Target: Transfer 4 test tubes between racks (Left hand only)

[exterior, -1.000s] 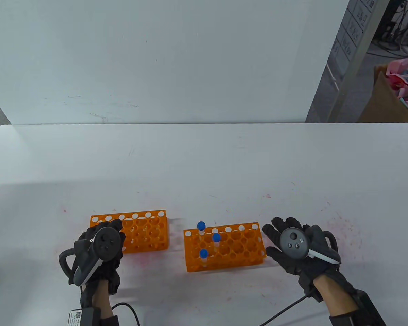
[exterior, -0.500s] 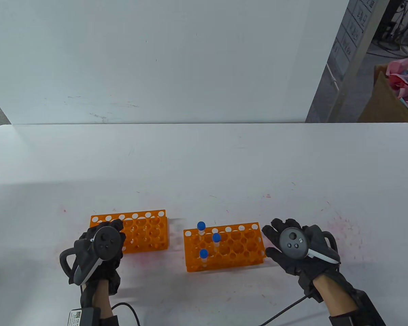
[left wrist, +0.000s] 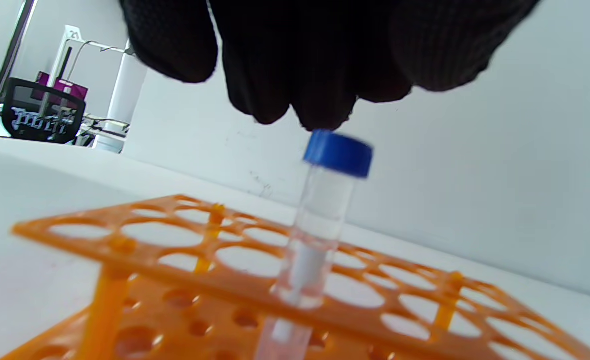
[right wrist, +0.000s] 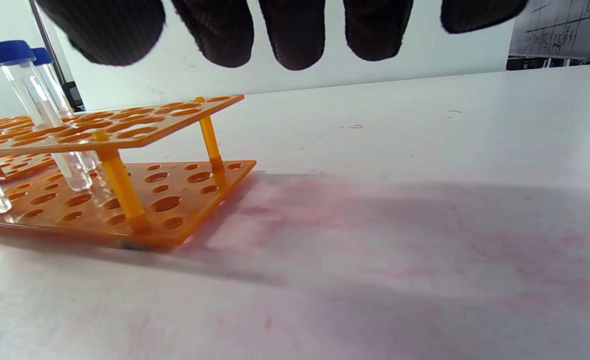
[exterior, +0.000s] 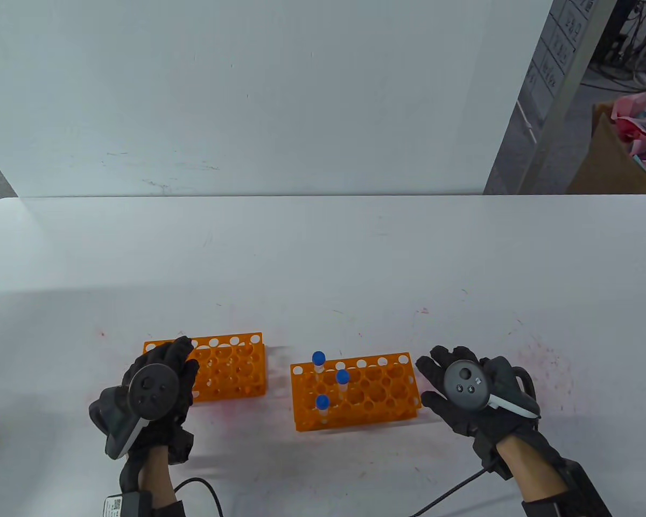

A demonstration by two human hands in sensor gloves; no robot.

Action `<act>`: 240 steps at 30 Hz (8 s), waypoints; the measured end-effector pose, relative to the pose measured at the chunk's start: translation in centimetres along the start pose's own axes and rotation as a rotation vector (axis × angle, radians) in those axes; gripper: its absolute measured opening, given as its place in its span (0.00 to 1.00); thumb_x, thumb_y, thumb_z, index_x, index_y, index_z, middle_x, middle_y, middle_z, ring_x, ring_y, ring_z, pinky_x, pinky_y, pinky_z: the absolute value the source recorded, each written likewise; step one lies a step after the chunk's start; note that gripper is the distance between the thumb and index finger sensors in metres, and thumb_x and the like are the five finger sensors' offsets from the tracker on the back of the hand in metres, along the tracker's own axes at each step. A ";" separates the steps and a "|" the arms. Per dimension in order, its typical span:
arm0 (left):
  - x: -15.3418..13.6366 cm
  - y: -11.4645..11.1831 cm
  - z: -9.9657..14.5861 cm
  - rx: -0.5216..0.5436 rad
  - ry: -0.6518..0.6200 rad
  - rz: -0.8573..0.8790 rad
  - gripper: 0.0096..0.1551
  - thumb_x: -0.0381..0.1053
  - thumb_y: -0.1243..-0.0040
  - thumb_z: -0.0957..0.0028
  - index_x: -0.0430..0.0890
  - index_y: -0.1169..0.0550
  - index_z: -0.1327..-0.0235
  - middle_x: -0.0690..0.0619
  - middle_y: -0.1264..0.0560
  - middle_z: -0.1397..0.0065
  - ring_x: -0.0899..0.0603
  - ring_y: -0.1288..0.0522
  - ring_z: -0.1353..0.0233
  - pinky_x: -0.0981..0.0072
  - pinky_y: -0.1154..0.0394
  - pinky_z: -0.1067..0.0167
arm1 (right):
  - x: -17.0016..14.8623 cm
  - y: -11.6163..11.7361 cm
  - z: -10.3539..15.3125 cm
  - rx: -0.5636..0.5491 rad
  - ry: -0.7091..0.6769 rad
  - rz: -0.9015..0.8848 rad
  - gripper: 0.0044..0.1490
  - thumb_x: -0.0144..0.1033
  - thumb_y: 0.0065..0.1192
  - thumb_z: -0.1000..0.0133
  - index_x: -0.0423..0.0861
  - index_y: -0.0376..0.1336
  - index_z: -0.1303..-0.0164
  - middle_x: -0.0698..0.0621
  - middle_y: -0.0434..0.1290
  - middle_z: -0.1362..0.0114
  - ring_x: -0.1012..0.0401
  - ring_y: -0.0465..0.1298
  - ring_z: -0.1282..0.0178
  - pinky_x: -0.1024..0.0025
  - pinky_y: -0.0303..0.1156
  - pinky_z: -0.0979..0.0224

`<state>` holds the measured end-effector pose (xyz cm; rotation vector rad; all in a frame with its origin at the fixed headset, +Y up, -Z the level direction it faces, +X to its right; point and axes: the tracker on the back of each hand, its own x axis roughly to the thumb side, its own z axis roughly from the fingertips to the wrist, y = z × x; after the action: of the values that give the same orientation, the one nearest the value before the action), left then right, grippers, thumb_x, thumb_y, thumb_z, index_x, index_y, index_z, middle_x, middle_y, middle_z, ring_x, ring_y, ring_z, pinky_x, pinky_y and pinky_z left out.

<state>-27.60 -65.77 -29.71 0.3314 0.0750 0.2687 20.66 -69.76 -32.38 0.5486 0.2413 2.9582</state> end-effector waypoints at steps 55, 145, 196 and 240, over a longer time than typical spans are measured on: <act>16.0 -7.3 3.8 -0.277 -0.635 0.010 0.33 0.57 0.38 0.50 0.59 0.31 0.29 0.56 0.22 0.29 0.42 0.22 0.29 0.39 0.28 0.31 | -0.5 0.1 0.0 0.028 0.014 -0.014 0.41 0.58 0.46 0.41 0.54 0.48 0.18 0.43 0.51 0.12 0.34 0.52 0.17 0.25 0.50 0.26; 4.5 -3.5 -0.4 -0.071 -0.196 -0.108 0.28 0.59 0.40 0.49 0.57 0.25 0.33 0.55 0.19 0.31 0.41 0.21 0.30 0.39 0.27 0.32 | 0.0 0.0 0.1 0.011 -0.021 0.008 0.41 0.58 0.46 0.41 0.55 0.46 0.18 0.43 0.52 0.12 0.34 0.51 0.17 0.25 0.50 0.26; 6.7 -4.5 0.2 -0.142 -0.289 -0.266 0.33 0.60 0.41 0.49 0.60 0.31 0.27 0.53 0.25 0.24 0.39 0.28 0.23 0.36 0.32 0.28 | 0.1 -0.1 0.1 0.024 -0.017 -0.004 0.41 0.58 0.46 0.41 0.55 0.47 0.18 0.43 0.52 0.12 0.33 0.51 0.17 0.24 0.49 0.26; 18.1 -7.9 0.4 -0.105 -0.513 -0.239 0.31 0.57 0.40 0.49 0.61 0.30 0.29 0.55 0.27 0.23 0.42 0.26 0.24 0.38 0.31 0.28 | -0.2 -0.4 0.2 0.020 -0.017 -0.030 0.41 0.59 0.45 0.41 0.54 0.47 0.18 0.44 0.52 0.12 0.34 0.51 0.17 0.24 0.49 0.26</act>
<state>-8.15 -68.17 -32.49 0.2760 -0.4013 -0.0544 20.96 -69.39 -32.33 0.5666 0.2753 2.9239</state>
